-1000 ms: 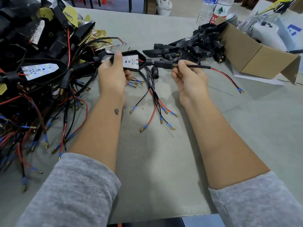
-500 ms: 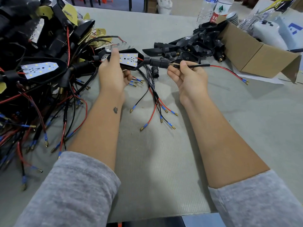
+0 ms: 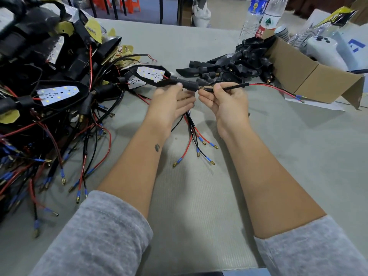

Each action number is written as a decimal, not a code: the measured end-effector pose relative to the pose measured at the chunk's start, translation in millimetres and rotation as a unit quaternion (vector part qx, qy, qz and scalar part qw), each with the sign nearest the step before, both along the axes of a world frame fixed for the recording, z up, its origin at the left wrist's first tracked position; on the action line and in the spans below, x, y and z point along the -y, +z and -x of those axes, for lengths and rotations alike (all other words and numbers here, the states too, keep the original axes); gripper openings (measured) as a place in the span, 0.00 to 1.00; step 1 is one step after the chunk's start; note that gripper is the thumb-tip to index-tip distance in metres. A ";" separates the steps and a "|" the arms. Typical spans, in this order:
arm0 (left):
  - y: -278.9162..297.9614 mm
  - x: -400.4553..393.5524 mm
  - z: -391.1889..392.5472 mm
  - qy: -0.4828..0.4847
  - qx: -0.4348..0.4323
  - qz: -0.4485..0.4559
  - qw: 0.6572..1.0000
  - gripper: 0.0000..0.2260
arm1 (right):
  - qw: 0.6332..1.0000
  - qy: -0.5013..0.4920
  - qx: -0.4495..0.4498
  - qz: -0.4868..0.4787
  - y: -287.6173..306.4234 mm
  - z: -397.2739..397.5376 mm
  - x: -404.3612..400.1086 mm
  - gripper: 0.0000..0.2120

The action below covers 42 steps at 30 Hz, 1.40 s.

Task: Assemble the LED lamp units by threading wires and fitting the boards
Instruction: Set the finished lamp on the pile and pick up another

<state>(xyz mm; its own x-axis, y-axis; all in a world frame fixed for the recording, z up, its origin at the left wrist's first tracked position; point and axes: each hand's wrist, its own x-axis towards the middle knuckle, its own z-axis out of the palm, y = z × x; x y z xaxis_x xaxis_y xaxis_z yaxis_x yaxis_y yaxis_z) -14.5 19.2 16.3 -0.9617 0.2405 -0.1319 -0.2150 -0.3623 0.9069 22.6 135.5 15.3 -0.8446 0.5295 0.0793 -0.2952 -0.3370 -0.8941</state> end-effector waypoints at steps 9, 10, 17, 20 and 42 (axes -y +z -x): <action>9.8 5.7 -0.2 0.065 -0.050 0.066 0.994 0.09 | 0.961 0.022 -0.013 -0.276 2.2 -5.3 12.8 0.11; 13.8 9.4 -0.5 0.074 -0.057 0.078 0.993 0.09 | 0.945 0.015 -0.017 -0.328 1.8 -5.7 15.3 0.11; 55.5 68.1 6.2 0.054 -0.067 0.200 0.976 0.08 | 0.836 -0.015 -0.191 -0.514 10.6 -12.3 58.5 0.05; 71.2 99.4 9.7 0.063 -0.132 0.297 0.944 0.09 | 0.776 -0.019 -0.264 -0.573 22.7 -5.7 85.5 0.06; 86.8 202.1 31.7 0.276 -0.298 0.742 0.534 0.20 | 0.726 0.154 -0.157 -0.651 31.6 -0.2 150.1 0.11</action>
<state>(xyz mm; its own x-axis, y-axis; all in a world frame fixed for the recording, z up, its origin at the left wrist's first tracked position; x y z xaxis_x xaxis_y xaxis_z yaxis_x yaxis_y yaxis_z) -46.2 -182.8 103.1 -0.8097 -0.0459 0.5850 0.0392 0.9905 0.1320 22.8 -14.7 46.9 -0.7388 -0.3776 0.5581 -0.6436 0.6411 -0.4181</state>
